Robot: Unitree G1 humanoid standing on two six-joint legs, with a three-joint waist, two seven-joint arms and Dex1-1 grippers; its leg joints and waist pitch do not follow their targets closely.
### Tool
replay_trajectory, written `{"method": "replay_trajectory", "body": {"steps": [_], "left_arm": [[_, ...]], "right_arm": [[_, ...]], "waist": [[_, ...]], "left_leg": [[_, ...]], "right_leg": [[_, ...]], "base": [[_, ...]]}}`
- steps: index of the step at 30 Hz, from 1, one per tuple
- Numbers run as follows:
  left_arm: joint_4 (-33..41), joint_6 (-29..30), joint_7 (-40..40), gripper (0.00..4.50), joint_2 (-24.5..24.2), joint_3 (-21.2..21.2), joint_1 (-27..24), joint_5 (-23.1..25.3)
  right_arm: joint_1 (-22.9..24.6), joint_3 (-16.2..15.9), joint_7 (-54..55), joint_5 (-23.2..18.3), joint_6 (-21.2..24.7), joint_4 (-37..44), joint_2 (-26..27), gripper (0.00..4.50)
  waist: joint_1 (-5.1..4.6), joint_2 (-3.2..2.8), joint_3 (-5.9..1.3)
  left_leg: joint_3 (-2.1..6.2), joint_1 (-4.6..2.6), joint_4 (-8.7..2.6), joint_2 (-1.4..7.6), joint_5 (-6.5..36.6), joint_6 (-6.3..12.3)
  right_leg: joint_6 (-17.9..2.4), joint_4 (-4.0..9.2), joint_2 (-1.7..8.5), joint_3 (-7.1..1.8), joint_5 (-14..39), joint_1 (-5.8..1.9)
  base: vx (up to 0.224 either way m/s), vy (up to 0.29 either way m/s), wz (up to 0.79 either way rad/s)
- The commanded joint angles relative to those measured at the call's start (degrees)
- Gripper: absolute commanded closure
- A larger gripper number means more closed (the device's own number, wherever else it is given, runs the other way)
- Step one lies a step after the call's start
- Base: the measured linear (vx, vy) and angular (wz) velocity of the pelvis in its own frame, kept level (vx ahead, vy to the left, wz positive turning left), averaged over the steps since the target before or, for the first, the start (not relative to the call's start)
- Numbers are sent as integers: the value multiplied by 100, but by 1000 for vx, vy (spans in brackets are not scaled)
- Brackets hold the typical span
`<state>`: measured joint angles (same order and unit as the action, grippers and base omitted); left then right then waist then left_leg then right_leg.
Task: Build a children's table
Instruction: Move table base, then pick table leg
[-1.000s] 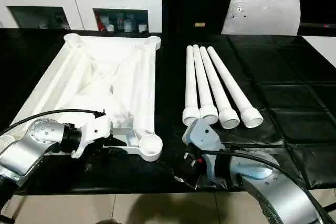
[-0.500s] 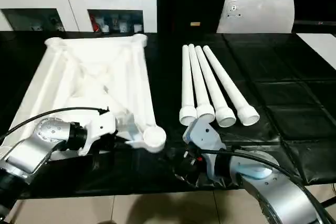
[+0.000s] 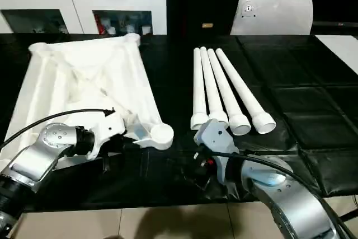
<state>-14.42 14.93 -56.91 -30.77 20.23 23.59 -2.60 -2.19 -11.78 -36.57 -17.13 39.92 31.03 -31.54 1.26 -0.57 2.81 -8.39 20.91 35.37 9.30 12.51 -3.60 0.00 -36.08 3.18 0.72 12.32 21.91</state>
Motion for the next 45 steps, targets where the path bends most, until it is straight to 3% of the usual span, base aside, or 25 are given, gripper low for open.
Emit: {"method": "replay_trajectory", "body": {"steps": [1, 3, 7, 8, 9, 10, 12, 15, 18, 20, 23, 24, 28, 29, 30, 31, 39, 40, 41, 43, 45], "left_arm": [[86, -21, 175, 421, 29, -240, -82, -100], [340, -17, -16, 405, -20, -309, -189, -310], [498, -28, -84, 371, -63, -402, -237, -431], [602, 9, -116, 366, -94, -483, -275, -515], [780, 70, -148, 358, -159, -632, -342, -625], [858, 127, -169, 348, -184, -700, -373, -686], [1054, 230, -215, 332, -257, -813, -452, -767], [1256, 343, -190, 316, -329, -884, -522, -802], [1716, 625, -53, 290, -400, -944, -626, -864], [2084, 864, 41, 282, -416, -1007, -705, -951], [2741, 1301, 184, 252, -378, -1073, -831, -1154], [2979, 1487, 205, 247, -359, -1072, -870, -1268], [3301, 1776, 300, 234, -318, -1039, -914, -1349], [3353, 1828, 326, 210, -310, -1037, -925, -1363], [3388, 1870, 352, 210, -303, -1037, -931, -1372], [3459, 1961, 415, 210, -285, -1032, -960, -1391], [3688, 2249, 591, 210, -414, -1037, -1058, -1348], [3690, 2282, 605, 210, -424, -1041, -1046, -1348], [3704, 2320, 643, 210, -417, -1035, -1045, -1334], [3703, 2337, 667, 210, -426, -1022, -1034, -1301], [3710, 2350, 690, 210, -451, -1004, -1021, -1268]], "right_arm": [[-117, 96, 90, -29, 43, -43, 79, 0], [-291, 186, 286, 26, -33, -207, 271, 0], [-527, 265, 525, 99, -71, -436, 487, 0], [-695, 320, 758, 174, -68, -614, 646, 0], [-1006, 395, 1178, 344, -63, -966, 913, 0], [-1149, 415, 1354, 423, -39, -1135, 1020, 0], [-1525, 445, 1781, 632, 59, -1584, 1265, 0], [-1954, 540, 2298, 816, 275, -2110, 1551, 0], [-2633, 579, 2812, 1038, 585, -3016, 1811, 0], [-3006, 740, 2906, 925, 689, -3573, 2043, 0], [-3625, 920, 3314, 1015, 420, -4768, 2330, 0], [-3813, 933, 3411, 1085, 262, -5216, 2373, 0], [-4133, 1080, 3513, 1045, -53, -6028, 2478, 0], [-4193, 1101, 3562, 1067, -110, -6196, 2484, 0], [-4239, 1124, 3605, 1084, -155, -6332, 2488, 0], [-4321, 1168, 3703, 1134, -270, -6637, 2484, 0], [-4657, 1383, 3748, 1083, -595, -7688, 2616, 0], [-4719, 1455, 3735, 1017, -646, -7850, 2650, 0], [-4811, 1541, 3681, 941, -726, -8090, 2687, 0], [-4882, 1609, 3610, 877, -759, -8254, 2721, 0], [-4958, 1678, 3565, 844, -862, -8399, 2738, 0]], "waist": [[41, 10, -283], [25, 35, -299], [37, -9, -299], [58, -13, -297], [67, -72, -298], [47, -57, -292], [52, -115, -289], [47, -97, -301], [45, -121, -316], [26, -110, -315], [26, -124, -324], [36, -104, -336], [64, -72, -326], [65, -75, -327], [68, -78, -330], [61, -39, -330], [52, -48, -332], [52, -16, -331], [56, -64, -334], [44, -30, -324], [53, -64, -325]], "left_leg": [[83, -17, -499, 302, 901, -1], [81, -4, -485, 297, 744, 33], [56, -45, -483, 303, 688, 26], [48, -55, -484, 302, 731, -3], [54, -67, -494, 297, 794, -82], [48, -65, -506, 284, 857, -117], [52, -73, -515, 274, 952, -283], [35, -86, -501, 255, 914, -378], [37, -77, -498, 251, 726, -455], [27, -64, -488, 249, 722, -471], [22, -57, -478, 241, 592, -496], [11, -57, -464, 243, 569, -503], [-14, -41, -464, 233, 500, -440], [-11, -31, -465, 230, 454, -429], [-19, -39, -458, 233, 462, -436], [-22, -31, -463, 231, 462, -423], [-35, -9, -440, 228, 445, -325], [-43, -15, -441, 230, 450, -308], [-35, -22, -440, 232, 505, -312], [-47, -27, -445, 235, 589, -302], [-44, -25, -446, 241, 664, -306]], "right_leg": [[-1133, 452, 419, -232, 907, -219], [-1203, 418, 432, -225, 688, -229], [-1344, 406, 398, -214, 415, -192], [-1344, 398, 400, -213, 413, -187], [-1359, 392, 400, -205, 458, -167], [-1363, 399, 386, -201, 523, -158], [-1324, 385, 372, -200, 565, -172], [-1270, 375, 364, -208, 494, -174], [-1285, 339, 355, -193, 261, -188], [-1316, 328, 357, -199, 144, -200], [-1337, 302, 347, -188, 32, -205], [-1351, 287, 361, -190, -43, -205], [-1294, 294, 328, -188, -127, -220], [-1288, 286, 335, -180, -166, -224], [-1268, 287, 335, -181, -149, -221], [-1268, 292, 329, -179, -137, -228], [-1280, 286, 334, -177, -57, -227], [-1277, 296, 327, -175, -38, -221], [-1303, 281, 338, -171, 36, -210], [-1316, 303, 326, -172, 130, -199], [-1310, 303, 338, -175, 210, -194]], "base": [[0, 0, 0], [0, 0, 0], [0, 0, 0], [0, 0, 0], [0, 0, 0], [0, 0, 0], [0, 0, 0], [0, 0, 0], [0, 0, 0], [0, 0, 0], [0, 0, 0], [0, 0, 0], [0, 0, 0], [0, 0, 0], [0, 0, 0], [0, 0, 0], [0, 0, 0], [0, 0, 0], [0, 0, 0], [0, 0, 0], [0, 0, 0]]}}
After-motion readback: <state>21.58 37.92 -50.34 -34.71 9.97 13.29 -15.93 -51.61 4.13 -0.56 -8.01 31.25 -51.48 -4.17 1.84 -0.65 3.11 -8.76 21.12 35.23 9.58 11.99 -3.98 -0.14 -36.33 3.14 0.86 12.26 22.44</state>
